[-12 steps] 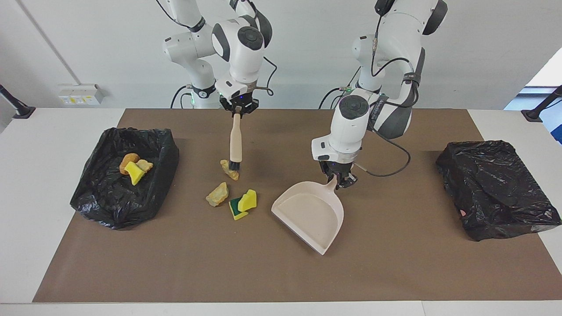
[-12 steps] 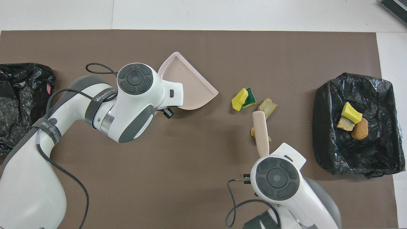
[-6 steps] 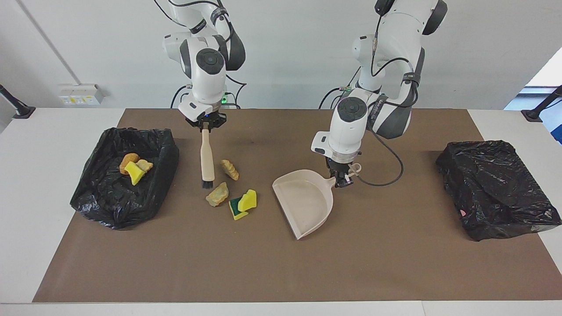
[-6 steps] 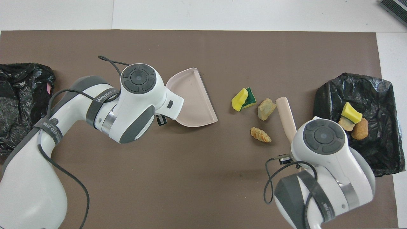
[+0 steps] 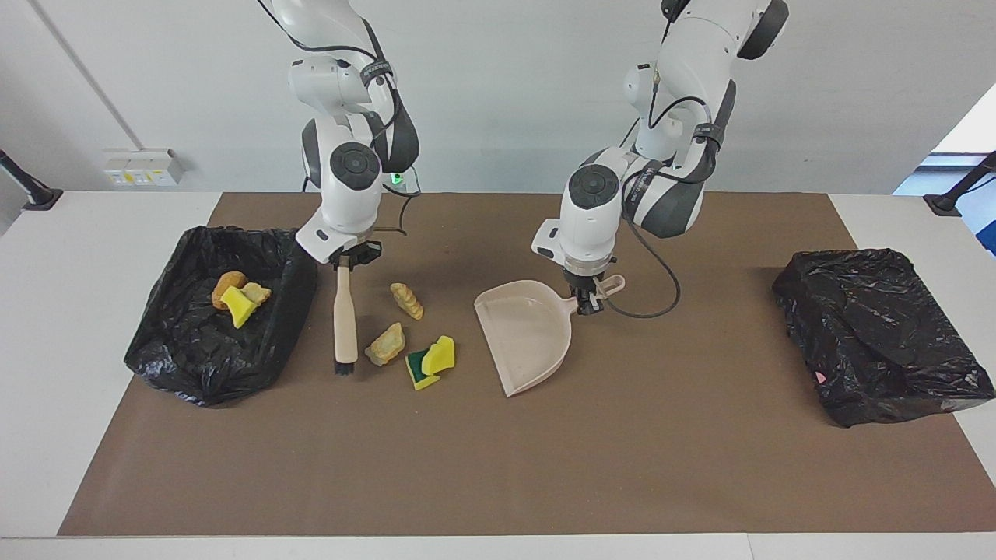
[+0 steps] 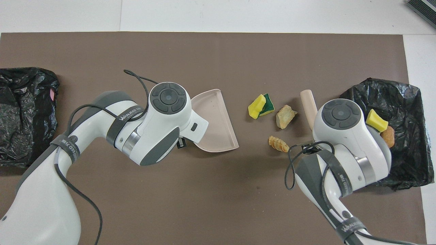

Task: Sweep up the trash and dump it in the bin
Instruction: 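Grasp the brush with the right gripper and sweep toward the dustpan, then sweep the sponge and bread into the dustpan with the right gripper's brush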

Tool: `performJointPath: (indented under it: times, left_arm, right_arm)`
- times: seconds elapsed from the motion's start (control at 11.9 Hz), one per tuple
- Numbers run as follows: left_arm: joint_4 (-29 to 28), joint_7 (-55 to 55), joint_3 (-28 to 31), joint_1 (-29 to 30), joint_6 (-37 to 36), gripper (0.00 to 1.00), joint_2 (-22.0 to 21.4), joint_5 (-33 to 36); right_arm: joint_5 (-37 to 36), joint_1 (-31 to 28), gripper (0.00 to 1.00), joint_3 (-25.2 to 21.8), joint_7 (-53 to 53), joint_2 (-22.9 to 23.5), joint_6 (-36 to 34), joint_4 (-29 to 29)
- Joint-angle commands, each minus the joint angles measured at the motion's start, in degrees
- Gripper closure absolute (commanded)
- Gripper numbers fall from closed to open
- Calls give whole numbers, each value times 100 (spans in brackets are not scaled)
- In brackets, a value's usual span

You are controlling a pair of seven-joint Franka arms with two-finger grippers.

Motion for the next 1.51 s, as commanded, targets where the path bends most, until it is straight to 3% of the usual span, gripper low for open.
performJointPath:
  times: [0.0, 0.5, 0.59, 0.76, 1.01, 1.26, 1.43]
  left_arm:
    - [-537, 4, -6, -78, -4, 100, -485, 128]
    - [-829, -5, -50, -87, 23, 100, -662, 137]
    - [-846, -5, -59, -61, 23, 100, -662, 137]
    - [-864, 4, -59, -17, 58, 100, -663, 128]
    - [-916, 4, -59, 106, 172, 100, -662, 120]
    - [-952, 13, -59, 159, 243, 100, -662, 119]
    - [-978, 30, -59, 194, 287, 100, -662, 119]
  right_arm:
    - [119, -58, 100, 117, -15, 478, -196, 585]
    - [1104, 564, 100, 135, -32, 963, -189, 982]
    - [1348, 688, 100, 144, -163, 955, -206, 982]
    - [2863, 593, 100, 126, -1196, 954, -267, 965]
    - [3275, 566, 100, 144, -1728, 902, -312, 886]
    - [4170, 566, 100, 144, -1764, 823, -355, 877]
    - [4592, 348, 100, 118, -1711, 508, -863, 973]
